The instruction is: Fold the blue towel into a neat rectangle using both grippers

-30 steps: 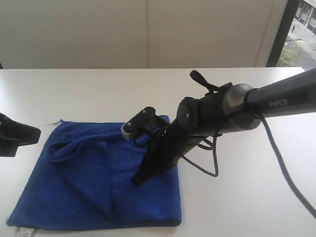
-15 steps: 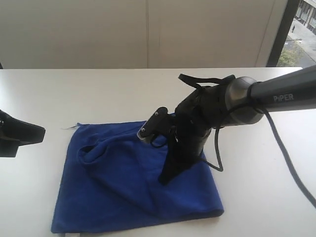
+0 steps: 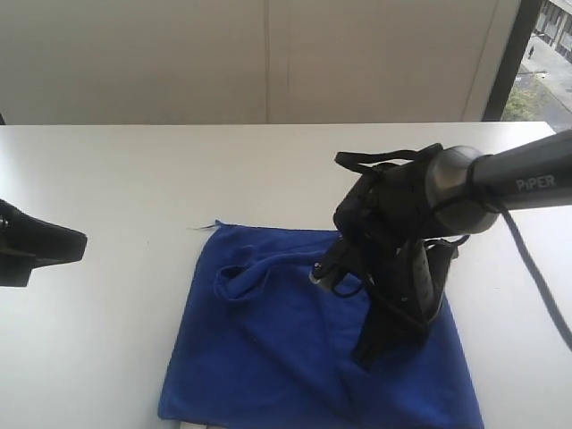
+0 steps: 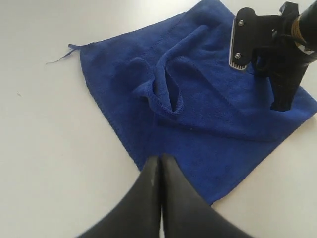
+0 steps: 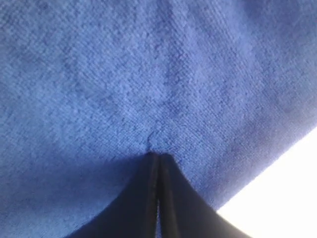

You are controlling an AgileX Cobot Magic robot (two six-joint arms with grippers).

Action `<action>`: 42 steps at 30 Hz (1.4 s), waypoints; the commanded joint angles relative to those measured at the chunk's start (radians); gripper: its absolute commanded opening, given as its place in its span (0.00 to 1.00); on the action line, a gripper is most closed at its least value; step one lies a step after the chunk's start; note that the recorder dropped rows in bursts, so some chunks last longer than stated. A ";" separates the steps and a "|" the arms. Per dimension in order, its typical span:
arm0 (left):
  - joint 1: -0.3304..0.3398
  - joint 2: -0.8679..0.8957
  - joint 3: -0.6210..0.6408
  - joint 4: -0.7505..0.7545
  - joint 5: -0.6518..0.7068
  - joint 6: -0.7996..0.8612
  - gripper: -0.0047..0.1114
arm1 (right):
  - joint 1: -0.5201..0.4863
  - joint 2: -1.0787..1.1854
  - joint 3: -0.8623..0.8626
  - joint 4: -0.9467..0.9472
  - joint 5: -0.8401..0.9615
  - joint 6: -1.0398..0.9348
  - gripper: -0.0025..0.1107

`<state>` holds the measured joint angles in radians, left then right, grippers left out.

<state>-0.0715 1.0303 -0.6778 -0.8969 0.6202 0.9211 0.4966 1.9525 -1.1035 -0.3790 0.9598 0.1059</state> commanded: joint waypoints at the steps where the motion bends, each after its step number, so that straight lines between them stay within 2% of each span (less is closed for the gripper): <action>1: -0.001 -0.005 0.002 -0.038 -0.001 0.054 0.04 | -0.009 -0.109 0.004 0.070 0.020 -0.022 0.02; 5: -0.001 0.008 0.002 -0.061 -0.153 0.114 0.04 | -0.009 -0.263 -0.036 -0.017 -0.060 -0.024 0.02; 8: -0.001 0.060 0.002 -0.103 -0.165 0.106 0.04 | -0.009 -0.290 -0.037 -0.024 -0.075 -0.024 0.02; 11: -0.001 0.177 -0.015 -0.119 -0.096 0.106 0.04 | -0.021 -0.282 -0.025 -0.010 -0.080 -0.106 0.02; 14: -0.001 0.338 -0.104 -0.088 0.042 0.104 0.04 | -0.036 -0.268 -0.006 -0.002 -0.109 -0.135 0.02; 16: -0.016 0.404 -0.176 -0.082 0.086 0.146 0.04 | -0.059 -0.261 -0.006 0.035 -0.110 -0.186 0.02; 18: -0.050 0.425 -0.230 -0.082 0.083 0.229 0.04 | -0.094 -0.254 -0.006 0.114 -0.100 -0.288 0.02; 22: -0.177 0.436 -0.332 -0.082 0.024 0.435 0.04 | -0.205 -0.241 -0.013 0.327 -0.095 -0.523 0.02; 25: -0.307 0.442 -0.355 -0.082 -0.122 0.599 0.04 | -0.334 -0.197 -0.073 0.587 -0.040 -0.722 0.02; 28: -0.397 0.473 -0.359 -0.094 -0.203 0.639 0.04 | -0.388 -0.149 -0.119 0.684 -0.048 -0.758 0.02; 33: -0.533 0.581 -0.360 -0.098 -0.377 0.745 0.04 | -0.392 -0.077 -0.131 0.701 -0.109 -0.762 0.02; 36: -0.578 0.652 -0.370 -0.098 -0.470 0.768 0.04 | -0.392 -0.041 -0.131 0.710 -0.113 -0.793 0.02; 38: -0.593 0.696 -0.388 -0.098 -0.467 0.768 0.06 | -0.392 -0.021 -0.131 0.710 -0.116 -0.795 0.02; 42: -0.613 0.774 -0.431 -0.098 -0.436 0.745 0.18 | -0.392 -0.001 -0.131 0.717 -0.126 -0.795 0.02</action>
<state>-0.6654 1.7694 -1.0856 -0.9755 0.1604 1.6764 0.1108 1.9423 -1.2270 0.3324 0.8493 -0.6763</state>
